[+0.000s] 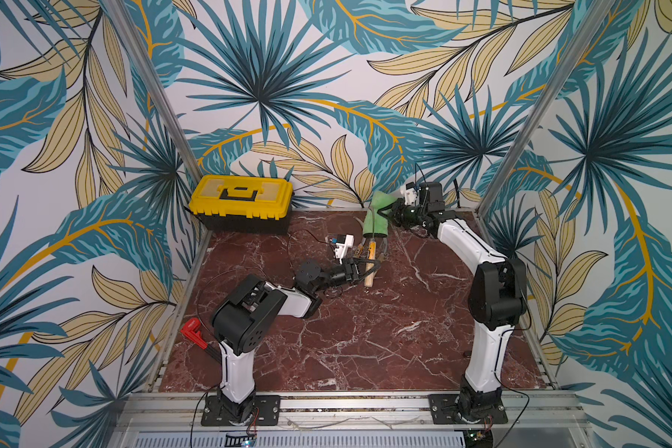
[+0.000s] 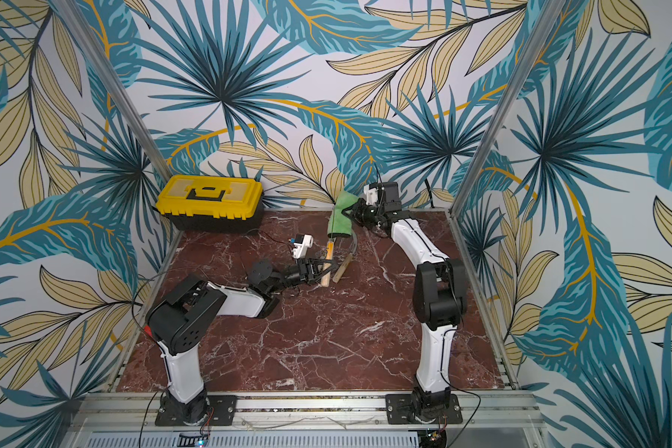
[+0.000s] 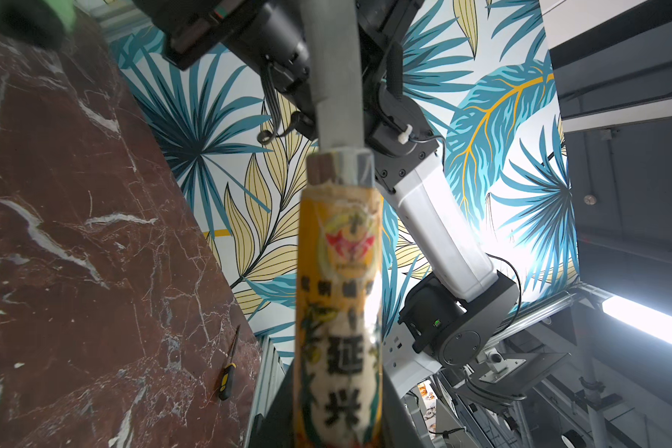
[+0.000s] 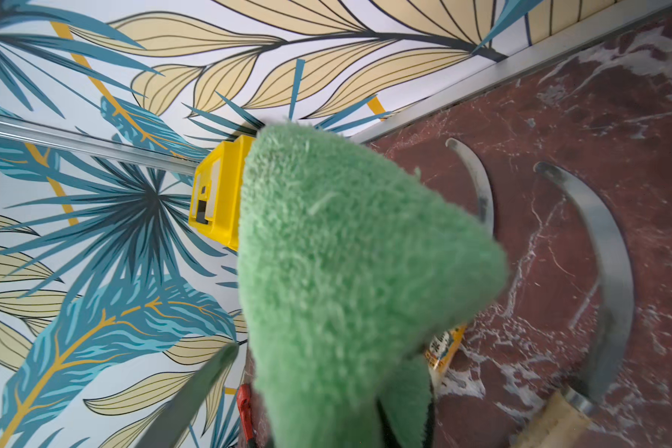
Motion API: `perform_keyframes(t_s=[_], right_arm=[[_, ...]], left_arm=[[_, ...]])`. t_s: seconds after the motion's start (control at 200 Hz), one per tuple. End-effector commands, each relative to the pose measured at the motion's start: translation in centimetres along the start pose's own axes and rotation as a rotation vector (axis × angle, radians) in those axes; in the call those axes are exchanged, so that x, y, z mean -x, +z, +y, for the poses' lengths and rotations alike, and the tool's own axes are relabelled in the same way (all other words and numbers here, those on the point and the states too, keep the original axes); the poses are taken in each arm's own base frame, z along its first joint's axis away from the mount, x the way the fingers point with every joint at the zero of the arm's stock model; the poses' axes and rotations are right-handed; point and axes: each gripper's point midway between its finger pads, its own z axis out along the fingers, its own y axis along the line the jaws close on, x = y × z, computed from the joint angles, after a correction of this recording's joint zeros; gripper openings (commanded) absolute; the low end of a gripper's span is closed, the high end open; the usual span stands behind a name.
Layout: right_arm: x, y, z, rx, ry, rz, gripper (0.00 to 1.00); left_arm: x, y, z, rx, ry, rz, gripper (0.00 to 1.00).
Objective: Wipe small sickles with rags
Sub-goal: Wipe the small sickle.
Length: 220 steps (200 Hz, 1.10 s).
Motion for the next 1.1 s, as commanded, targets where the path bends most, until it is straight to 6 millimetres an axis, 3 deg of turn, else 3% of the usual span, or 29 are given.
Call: perform_keyframes(t_s=[0.0,0.536,1.097], right_arm=[[2.1,-1.0,4.9,0.16,-0.044,-0.044,0.03],[0.6,-4.0,8.9,0.282,-0.119,-0.019,0.03],[-4.1,-6.6,10.5,0.286,-0.195,0.059,0.03]], left_arm=[[0.1,0.1,-0.5,-0.019,0.025,-0.008,0.0],[0.1,0.6,1.2,-0.002,-0.004,0.003,0.0],[0.8,1.7,1.5,-0.023,-0.002,0.022,0.0]])
